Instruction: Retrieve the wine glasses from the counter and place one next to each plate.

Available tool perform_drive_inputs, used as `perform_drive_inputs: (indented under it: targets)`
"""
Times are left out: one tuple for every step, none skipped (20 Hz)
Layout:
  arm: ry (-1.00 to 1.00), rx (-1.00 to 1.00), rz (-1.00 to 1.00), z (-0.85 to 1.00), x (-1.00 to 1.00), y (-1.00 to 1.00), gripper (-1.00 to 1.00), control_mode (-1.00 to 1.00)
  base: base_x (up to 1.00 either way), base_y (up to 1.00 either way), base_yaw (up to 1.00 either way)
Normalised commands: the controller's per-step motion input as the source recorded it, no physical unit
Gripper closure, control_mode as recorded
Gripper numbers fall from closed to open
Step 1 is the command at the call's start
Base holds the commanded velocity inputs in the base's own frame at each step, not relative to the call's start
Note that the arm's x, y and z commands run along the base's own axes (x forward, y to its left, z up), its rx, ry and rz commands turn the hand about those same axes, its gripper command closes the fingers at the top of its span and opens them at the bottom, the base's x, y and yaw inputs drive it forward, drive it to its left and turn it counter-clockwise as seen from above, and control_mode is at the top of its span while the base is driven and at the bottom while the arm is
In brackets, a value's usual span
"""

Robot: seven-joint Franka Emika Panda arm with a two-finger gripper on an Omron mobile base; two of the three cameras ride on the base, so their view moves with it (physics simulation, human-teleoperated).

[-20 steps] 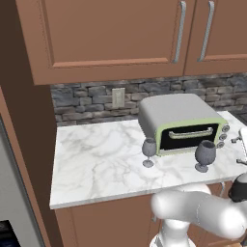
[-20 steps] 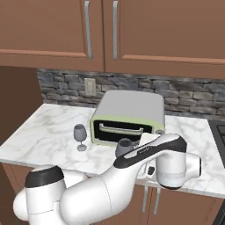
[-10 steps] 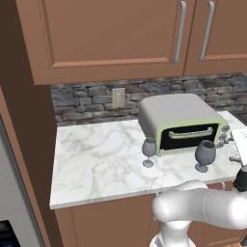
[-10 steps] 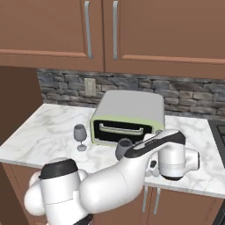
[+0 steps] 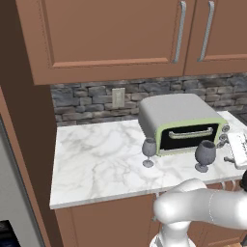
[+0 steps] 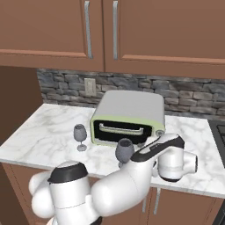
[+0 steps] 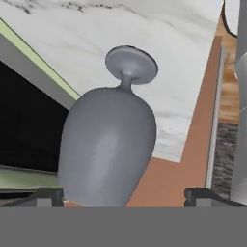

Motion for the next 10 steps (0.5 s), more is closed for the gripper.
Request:
perform_drive_inputs:
  targets:
    - [0.27,0.15,-0.01,-0.31,0.34,0.0,-1.0,-1.0,0.0,0.0,0.0]
    - [0.24,0.13,-0.02,-0.34,0.28,0.0,-1.0,-1.0,0.0,0.0,0.0]
    - [0.21,0.09,-0.02,-0.34,0.26,0.0,-1.0,-1.0,0.0,0.0,0.0]
    - [0.17,0.03,-0.01,-0.31,0.2,0.0,-1.0,-1.0,0.0,0.0,0.0]
    - [0.13,0.01,0.0,-0.29,0.12,-0.06,-1.0,-1.0,0.0,0.0,0.0]
    - [0.13,0.02,0.0,-0.31,0.01,-0.11,-1.0,-1.0,0.0,0.0,0.0]
    - [0.11,0.01,0.0,-0.3,0.0,-0.07,-1.0,-1.0,0.0,0.0,0.0]
    - [0.1,0.02,0.0,-0.28,0.0,-0.1,-1.0,-1.0,0.0,0.0,0.0]
    - [0.08,0.02,0.0,-0.28,0.0,-0.1,-1.0,-1.0,0.0,0.0,0.0]
    - [0.07,0.03,0.0,-0.26,0.0,-0.13,-1.0,-1.0,0.0,0.0,0.0]
